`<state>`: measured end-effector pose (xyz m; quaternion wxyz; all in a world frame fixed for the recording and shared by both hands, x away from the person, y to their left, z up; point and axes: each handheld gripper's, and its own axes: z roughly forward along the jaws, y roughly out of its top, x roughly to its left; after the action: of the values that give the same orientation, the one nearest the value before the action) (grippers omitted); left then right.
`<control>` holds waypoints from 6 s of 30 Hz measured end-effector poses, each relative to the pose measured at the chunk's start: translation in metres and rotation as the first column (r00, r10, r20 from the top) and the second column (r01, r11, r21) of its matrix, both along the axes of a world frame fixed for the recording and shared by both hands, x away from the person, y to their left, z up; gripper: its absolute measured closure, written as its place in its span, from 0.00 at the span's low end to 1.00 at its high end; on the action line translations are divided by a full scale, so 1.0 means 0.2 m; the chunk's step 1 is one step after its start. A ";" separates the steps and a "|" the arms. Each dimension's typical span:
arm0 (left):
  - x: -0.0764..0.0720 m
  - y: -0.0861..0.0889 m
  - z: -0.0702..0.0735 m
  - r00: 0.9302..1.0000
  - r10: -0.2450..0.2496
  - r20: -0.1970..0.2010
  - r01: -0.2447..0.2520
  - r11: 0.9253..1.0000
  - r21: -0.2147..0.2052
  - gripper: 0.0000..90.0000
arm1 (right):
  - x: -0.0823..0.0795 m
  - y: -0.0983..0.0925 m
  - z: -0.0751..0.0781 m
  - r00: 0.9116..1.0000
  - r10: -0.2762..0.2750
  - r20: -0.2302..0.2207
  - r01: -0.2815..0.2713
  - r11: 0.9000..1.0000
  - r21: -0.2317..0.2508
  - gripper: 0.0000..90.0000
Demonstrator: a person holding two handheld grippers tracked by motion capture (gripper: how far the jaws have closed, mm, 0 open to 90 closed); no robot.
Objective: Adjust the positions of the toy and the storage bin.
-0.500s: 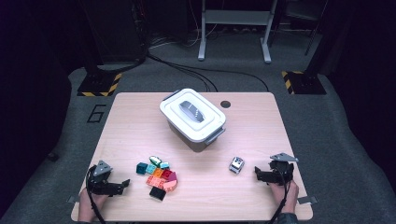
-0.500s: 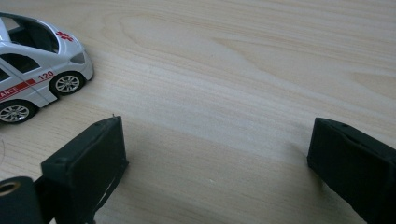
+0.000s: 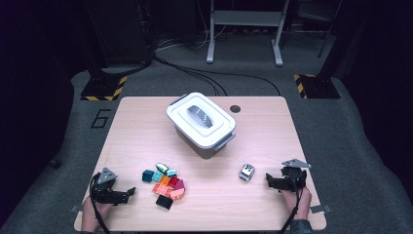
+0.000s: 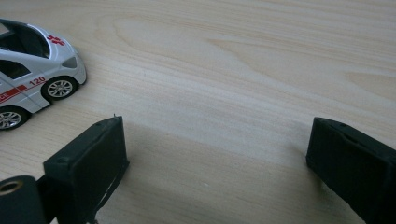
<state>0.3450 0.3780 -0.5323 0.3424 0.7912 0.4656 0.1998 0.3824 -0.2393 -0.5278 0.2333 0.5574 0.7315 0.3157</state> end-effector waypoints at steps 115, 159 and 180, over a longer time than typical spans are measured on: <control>0.00 0.01 0.00 1.000 -0.011 -0.005 0.011 1.000 0.010 0.02 | 0.68 1.10 0.73 0.891 0.452 0.039 -0.451 0.892 -0.041 0.43; 0.00 0.01 0.00 1.000 -0.011 -0.004 0.011 1.000 0.009 0.03 | 0.67 1.26 0.88 0.898 0.424 0.117 -0.408 0.903 -0.135 0.74; -0.01 0.01 0.00 1.000 -0.005 -0.012 0.005 1.000 0.000 0.03 | 0.60 1.08 1.03 0.908 0.372 0.193 -0.352 0.927 -0.131 0.74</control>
<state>0.3440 0.3792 -0.5317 0.3400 0.7938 0.4654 0.1942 0.5028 -0.0234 -0.3227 0.2740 0.3632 0.8068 0.3770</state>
